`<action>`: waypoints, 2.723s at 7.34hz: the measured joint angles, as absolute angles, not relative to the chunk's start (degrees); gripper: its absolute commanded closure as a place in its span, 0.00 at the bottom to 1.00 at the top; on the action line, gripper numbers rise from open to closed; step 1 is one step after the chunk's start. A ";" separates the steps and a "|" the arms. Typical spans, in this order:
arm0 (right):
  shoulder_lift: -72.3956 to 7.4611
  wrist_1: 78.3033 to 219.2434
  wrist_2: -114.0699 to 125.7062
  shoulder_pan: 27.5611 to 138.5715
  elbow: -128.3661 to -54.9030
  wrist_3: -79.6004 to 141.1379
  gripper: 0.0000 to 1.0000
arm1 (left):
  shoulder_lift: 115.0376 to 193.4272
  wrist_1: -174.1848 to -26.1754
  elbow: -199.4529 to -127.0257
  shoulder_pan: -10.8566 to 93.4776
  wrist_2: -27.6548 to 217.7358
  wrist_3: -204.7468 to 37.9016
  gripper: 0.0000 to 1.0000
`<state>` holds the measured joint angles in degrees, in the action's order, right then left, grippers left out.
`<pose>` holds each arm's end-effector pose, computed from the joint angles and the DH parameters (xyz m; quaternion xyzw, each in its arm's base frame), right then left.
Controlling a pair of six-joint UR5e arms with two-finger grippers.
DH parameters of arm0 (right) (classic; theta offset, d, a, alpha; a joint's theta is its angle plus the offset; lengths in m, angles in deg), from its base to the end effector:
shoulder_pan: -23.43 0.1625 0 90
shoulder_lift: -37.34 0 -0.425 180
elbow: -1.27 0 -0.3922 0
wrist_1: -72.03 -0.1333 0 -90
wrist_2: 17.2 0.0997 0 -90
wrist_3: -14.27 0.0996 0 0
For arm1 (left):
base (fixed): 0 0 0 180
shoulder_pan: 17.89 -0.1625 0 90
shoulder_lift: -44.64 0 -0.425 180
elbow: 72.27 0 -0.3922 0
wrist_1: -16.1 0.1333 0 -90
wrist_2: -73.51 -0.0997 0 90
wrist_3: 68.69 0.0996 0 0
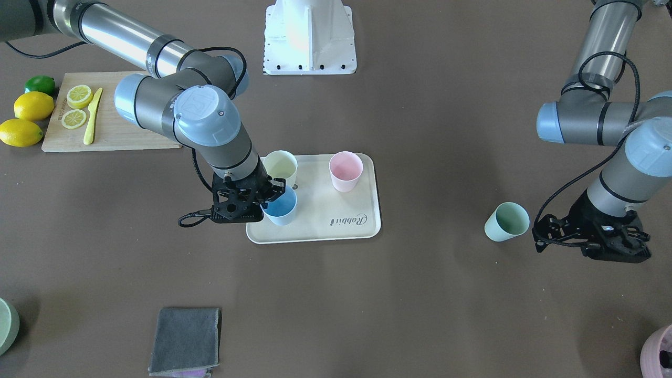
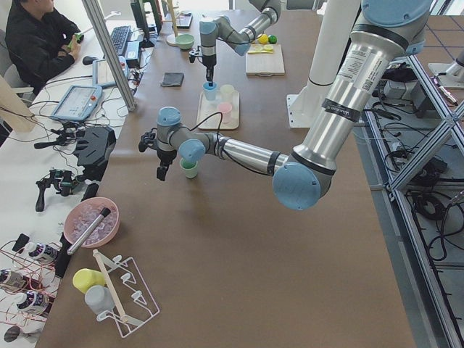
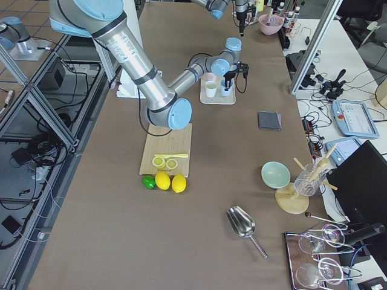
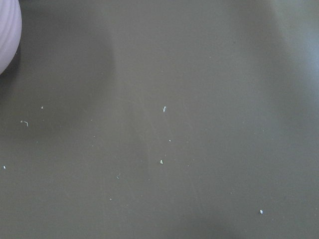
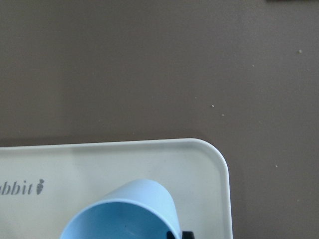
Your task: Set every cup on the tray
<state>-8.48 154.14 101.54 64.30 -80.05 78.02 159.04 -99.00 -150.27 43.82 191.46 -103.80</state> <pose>-0.5097 -0.5540 0.2345 0.0058 -0.4259 0.0235 0.9045 0.2513 -0.6498 0.4744 0.1452 0.3585 0.0228 0.9219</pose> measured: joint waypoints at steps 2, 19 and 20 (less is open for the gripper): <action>-7.86 153.86 99.64 64.51 -79.37 79.83 0.00 | 159.01 -99.03 -150.31 43.77 191.46 -103.86 0.03; -6.85 156.83 113.43 79.89 -82.10 77.41 0.00 | 155.33 -99.46 -155.70 43.17 197.50 -107.36 1.00; -7.13 159.69 114.24 81.15 -83.50 75.30 0.00 | 157.06 -96.06 -156.90 44.60 199.15 -107.40 1.00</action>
